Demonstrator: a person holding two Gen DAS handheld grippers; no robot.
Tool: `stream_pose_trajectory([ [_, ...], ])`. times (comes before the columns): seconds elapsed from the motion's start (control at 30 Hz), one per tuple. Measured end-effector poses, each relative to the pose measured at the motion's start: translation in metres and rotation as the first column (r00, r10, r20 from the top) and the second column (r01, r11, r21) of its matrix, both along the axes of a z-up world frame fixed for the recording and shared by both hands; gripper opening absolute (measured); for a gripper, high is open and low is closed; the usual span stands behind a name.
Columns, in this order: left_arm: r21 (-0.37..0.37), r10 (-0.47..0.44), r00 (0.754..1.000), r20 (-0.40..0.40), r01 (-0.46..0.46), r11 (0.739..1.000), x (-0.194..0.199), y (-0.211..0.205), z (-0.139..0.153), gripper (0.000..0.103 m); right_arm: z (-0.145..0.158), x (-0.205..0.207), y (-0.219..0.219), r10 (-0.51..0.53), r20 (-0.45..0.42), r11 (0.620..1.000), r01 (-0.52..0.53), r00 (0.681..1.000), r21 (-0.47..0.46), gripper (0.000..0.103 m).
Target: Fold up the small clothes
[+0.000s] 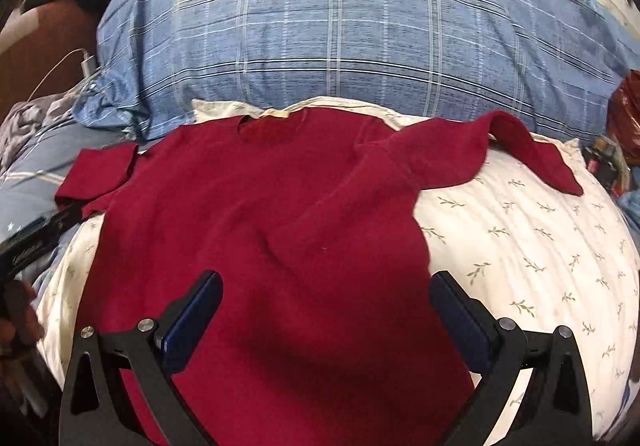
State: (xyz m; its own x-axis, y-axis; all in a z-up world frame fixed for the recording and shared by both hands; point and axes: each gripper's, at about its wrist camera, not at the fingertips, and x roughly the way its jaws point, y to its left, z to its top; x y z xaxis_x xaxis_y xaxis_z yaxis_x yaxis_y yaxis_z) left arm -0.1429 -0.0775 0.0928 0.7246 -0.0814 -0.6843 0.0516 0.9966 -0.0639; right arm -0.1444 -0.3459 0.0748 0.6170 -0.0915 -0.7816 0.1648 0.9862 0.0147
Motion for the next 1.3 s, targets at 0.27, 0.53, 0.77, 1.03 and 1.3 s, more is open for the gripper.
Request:
stream_pose_trajectory([
  [0.27,0.074,-0.1,0.995,0.001,0.1,0.992,-0.009,-0.037,-0.009,0.096,-0.003,0.003,0.001,-0.006,-0.01,1.0,0.006,1.0,-0.001,0.103],
  [0.53,0.084,-0.128,0.992,-0.016,0.129,0.988,-0.002,-0.045,-0.018,0.095,-0.006,0.006,-0.004,-0.029,-0.015,0.999,0.029,0.999,0.037,0.103],
  [0.77,0.099,-0.115,0.993,-0.01,0.115,0.988,0.002,-0.049,-0.022,0.095,-0.013,0.011,0.003,-0.002,-0.033,1.0,0.003,0.999,0.031,0.103],
  [1.03,0.09,-0.097,0.995,-0.013,0.098,0.991,0.008,-0.047,-0.026,0.095,-0.013,0.021,0.007,0.013,-0.037,1.0,-0.012,0.999,0.017,0.103],
  [1.3,0.103,-0.104,0.994,-0.015,0.105,0.989,0.012,-0.048,-0.027,0.095,-0.005,0.036,0.023,0.066,-0.002,0.998,-0.066,0.998,-0.02,0.103],
])
